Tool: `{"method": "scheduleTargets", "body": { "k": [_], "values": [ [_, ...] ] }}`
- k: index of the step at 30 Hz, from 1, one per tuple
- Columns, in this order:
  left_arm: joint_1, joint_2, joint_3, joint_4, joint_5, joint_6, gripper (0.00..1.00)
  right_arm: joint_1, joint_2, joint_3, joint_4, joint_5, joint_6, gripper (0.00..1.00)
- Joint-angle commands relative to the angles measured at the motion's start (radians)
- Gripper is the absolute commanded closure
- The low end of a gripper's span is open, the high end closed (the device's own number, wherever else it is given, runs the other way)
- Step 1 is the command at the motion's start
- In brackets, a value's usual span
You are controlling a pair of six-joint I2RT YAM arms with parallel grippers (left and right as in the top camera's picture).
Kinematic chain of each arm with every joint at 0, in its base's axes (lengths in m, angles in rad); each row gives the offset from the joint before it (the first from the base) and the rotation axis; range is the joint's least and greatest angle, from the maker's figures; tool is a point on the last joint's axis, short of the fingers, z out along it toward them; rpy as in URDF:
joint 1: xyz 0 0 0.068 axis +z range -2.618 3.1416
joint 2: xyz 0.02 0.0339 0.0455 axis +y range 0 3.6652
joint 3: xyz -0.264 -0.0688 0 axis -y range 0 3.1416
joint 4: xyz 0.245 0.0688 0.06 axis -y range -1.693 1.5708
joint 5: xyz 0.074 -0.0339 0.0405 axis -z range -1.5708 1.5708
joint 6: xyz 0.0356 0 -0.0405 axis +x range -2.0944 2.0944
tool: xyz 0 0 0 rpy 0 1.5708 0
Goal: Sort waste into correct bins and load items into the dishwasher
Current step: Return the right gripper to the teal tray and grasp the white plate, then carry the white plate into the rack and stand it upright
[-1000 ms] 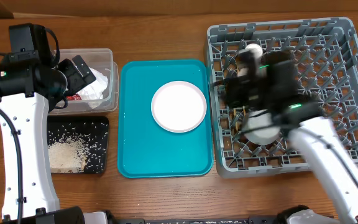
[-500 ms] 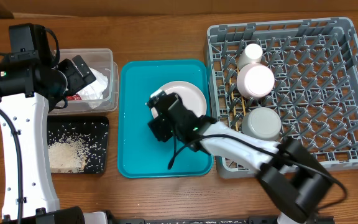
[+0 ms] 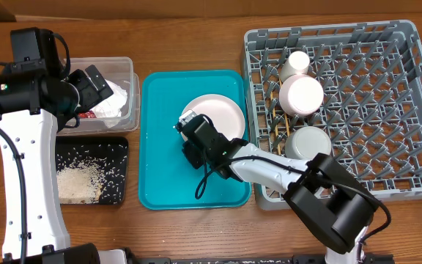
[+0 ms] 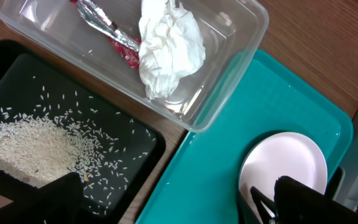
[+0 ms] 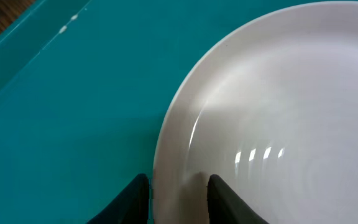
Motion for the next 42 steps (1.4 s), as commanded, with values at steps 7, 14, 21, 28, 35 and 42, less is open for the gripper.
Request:
{"method": "scheduleTargets", "body": {
  "k": [7,14,21,28,35,42],
  "values": [
    [-0.007,0.002,0.006,0.002,-0.006,0.009,0.00,0.007,0.016,0.035,0.044,-0.011,-0.002,0.96],
    [-0.007,0.002,0.006,0.001,-0.007,0.008,0.00,-0.031,-0.322,0.121,0.047,-0.186,0.142,0.96],
    [-0.007,0.002,0.006,0.001,-0.007,0.009,0.00,-0.449,-0.702,0.121,-0.222,-0.563,0.359,0.96],
    [-0.007,0.002,0.006,0.001,-0.007,0.009,0.00,-0.837,-0.634,0.055,-0.291,-1.107,0.425,0.96],
    [-0.007,0.002,0.006,0.001,-0.007,0.009,0.00,-0.863,-0.414,0.048,-0.247,-1.255,0.459,0.96],
    [-0.007,0.002,0.006,0.001,-0.007,0.009,0.00,-0.863,-0.378,0.048,-0.073,-1.191,0.723,0.96]
  ]
}}
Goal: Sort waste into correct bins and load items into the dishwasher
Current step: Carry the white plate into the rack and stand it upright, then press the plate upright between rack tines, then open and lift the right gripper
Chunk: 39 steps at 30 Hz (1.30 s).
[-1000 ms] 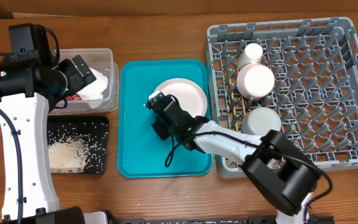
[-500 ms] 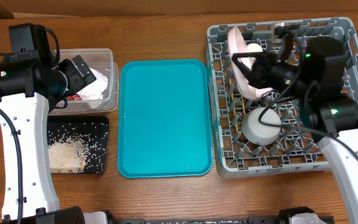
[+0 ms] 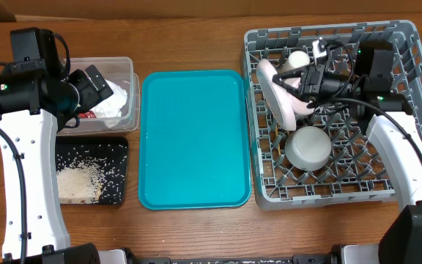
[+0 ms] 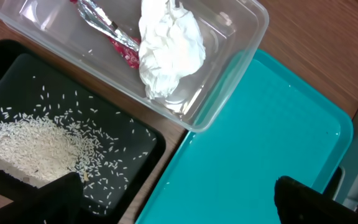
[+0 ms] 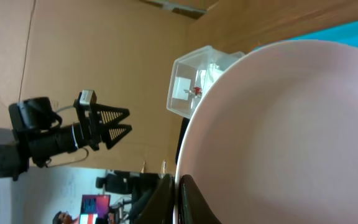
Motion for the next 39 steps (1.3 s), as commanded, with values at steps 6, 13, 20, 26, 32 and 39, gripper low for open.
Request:
{"method": "scheduleTargets", "body": {
  "k": [6,13,20,26,32,39],
  "values": [
    [-0.007,0.002,0.006,0.002,-0.007,0.009,0.00,0.003,0.023,-0.003,0.174,0.071,0.411,0.96],
    [-0.007,0.002,0.006,0.002,-0.006,0.009,0.00,0.003,0.024,-0.005,0.008,0.197,0.294,0.96],
    [-0.007,0.002,0.006,0.002,-0.007,0.009,0.00,0.003,0.024,-0.005,-0.100,0.396,0.219,0.96],
    [-0.007,0.002,0.006,0.002,-0.007,0.009,0.00,0.003,0.024,-0.005,-0.188,0.548,0.060,0.91],
    [-0.007,0.002,0.006,0.002,-0.007,0.008,0.00,0.003,0.024,-0.005,-0.215,0.600,-0.111,0.74],
    [-0.007,0.002,0.006,0.002,-0.007,0.009,0.00,0.003,0.023,0.006,-0.212,0.584,-0.208,0.44]
  ]
}}
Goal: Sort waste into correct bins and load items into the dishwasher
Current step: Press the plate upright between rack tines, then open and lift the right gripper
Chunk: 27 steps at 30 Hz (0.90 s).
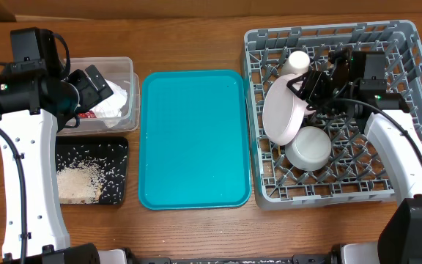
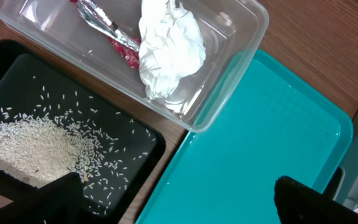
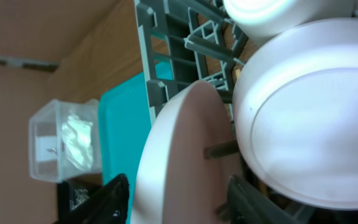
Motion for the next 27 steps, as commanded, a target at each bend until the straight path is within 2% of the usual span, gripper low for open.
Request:
{"method": "scheduleTargets", "body": {
  "k": [1,5,13,18,20,23,27],
  "values": [
    [-0.007,0.002,0.006,0.001,-0.007,0.009,0.00,0.004,-0.005,0.027,0.008,-0.003,-0.083,0.43],
    [-0.007,0.002,0.006,0.001,-0.007,0.009,0.00,0.004,-0.034,0.088,-0.017,-0.010,-0.158,0.40],
    [-0.007,0.002,0.006,0.001,-0.006,0.009,0.00,0.004,-0.082,0.122,-0.084,-0.010,-0.213,0.42],
    [-0.007,0.002,0.006,0.001,-0.007,0.009,0.00,0.004,-0.089,0.129,-0.084,-0.007,-0.376,0.41],
    [-0.007,0.002,0.006,0.002,-0.006,0.009,0.00,0.004,-0.098,0.129,-0.107,0.092,-0.451,0.39],
    [-0.007,0.002,0.006,0.001,-0.006,0.009,0.00,0.004,-0.101,0.129,-0.120,0.263,-0.451,0.37],
    [-0.007,0.002,0.006,0.001,-0.007,0.008,0.00,0.004,-0.101,0.129,-0.125,0.355,-0.451,0.37]
  ]
}}
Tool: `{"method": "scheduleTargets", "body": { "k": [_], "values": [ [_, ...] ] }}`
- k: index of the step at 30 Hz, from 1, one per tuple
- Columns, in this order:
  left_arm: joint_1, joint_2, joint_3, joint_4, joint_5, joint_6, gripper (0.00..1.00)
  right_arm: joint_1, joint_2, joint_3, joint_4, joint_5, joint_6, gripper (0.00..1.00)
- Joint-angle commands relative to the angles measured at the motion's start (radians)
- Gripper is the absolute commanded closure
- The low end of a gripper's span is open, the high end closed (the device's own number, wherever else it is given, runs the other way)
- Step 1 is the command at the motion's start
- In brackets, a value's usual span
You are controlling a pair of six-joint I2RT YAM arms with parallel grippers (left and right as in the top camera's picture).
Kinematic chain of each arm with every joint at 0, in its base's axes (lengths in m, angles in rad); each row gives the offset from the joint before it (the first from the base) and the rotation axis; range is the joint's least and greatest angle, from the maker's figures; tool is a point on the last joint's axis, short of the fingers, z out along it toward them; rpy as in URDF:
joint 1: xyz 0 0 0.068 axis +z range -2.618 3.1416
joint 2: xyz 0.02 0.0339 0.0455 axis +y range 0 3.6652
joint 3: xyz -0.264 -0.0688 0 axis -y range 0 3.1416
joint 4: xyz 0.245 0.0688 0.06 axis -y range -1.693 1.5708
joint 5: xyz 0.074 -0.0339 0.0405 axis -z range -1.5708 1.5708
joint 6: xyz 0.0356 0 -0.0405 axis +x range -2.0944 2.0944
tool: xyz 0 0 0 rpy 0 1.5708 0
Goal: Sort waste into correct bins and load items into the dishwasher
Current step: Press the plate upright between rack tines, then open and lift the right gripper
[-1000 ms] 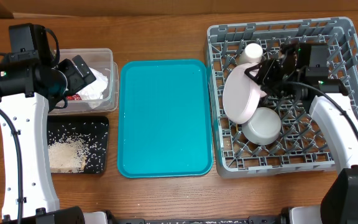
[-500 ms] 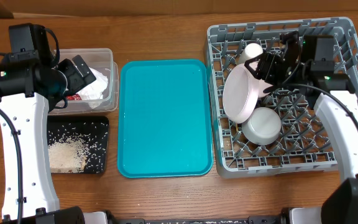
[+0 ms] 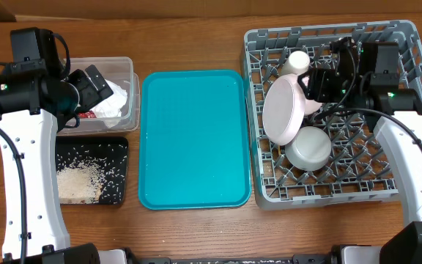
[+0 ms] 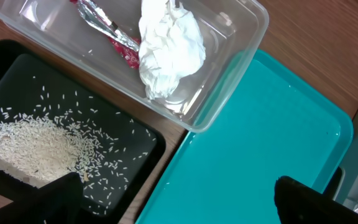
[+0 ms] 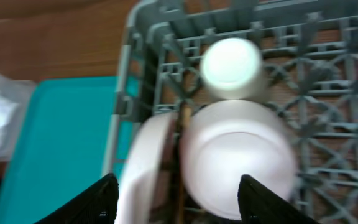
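The white plate (image 3: 283, 110) stands on edge in the grey dish rack (image 3: 416, 176), leaning at its left side, beside a white bowl (image 5: 235, 158) and a cup (image 5: 232, 68). A second bowl (image 3: 308, 148) lies lower in the rack. My right gripper (image 5: 176, 199) hovers open above the plate and bowl, nothing between its fingers. My left gripper (image 4: 173, 199) hangs open over the teal tray (image 3: 194, 139) and the bins. The clear bin (image 4: 229, 37) holds a crumpled white napkin (image 4: 169, 50) and a foil wrapper (image 4: 107, 31). The black bin (image 3: 92, 170) holds rice (image 4: 30, 146).
The teal tray lies between the bins and the rack with nothing on it. Wooden table (image 3: 196, 37) shows around everything. The rack's right half has bare pegs.
My right gripper has drawn back and up from the plate, which stays leaning in the rack. The left arm has not moved.
My right gripper was at the rim of the plate on the teal tray. Then it held the plate on edge over the rack. Then the plate stood in the rack with the gripper open around it, and now the gripper is clear above it.
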Motion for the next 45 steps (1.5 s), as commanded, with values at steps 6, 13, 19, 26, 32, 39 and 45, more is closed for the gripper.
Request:
{"method": "scheduleTargets", "body": {
  "k": [6,13,19,26,32,39,45],
  "values": [
    [-0.007,0.002,0.006,0.001,-0.007,0.009,0.00,0.003,-0.034,0.032,0.003,0.128,0.009,0.45],
    [-0.007,0.002,0.006,0.001,-0.007,0.009,0.00,0.003,-0.047,0.062,0.039,0.100,0.066,0.41],
    [-0.007,0.002,0.006,0.001,-0.006,0.009,0.00,0.003,-0.088,0.137,0.048,0.009,0.050,0.21],
    [-0.007,0.002,0.006,0.001,-0.007,0.009,0.00,0.003,-0.089,0.148,0.040,0.113,0.051,0.00],
    [-0.007,0.002,0.006,0.001,-0.007,0.009,0.00,0.003,-0.089,0.148,0.021,0.113,0.051,0.00],
    [-0.007,0.002,0.006,0.001,-0.006,0.009,0.00,0.003,-0.089,0.148,0.021,0.113,0.051,0.00],
    [-0.007,0.002,0.006,0.001,-0.007,0.009,0.00,0.003,-0.089,0.148,0.021,0.113,0.051,0.00]
  ]
}}
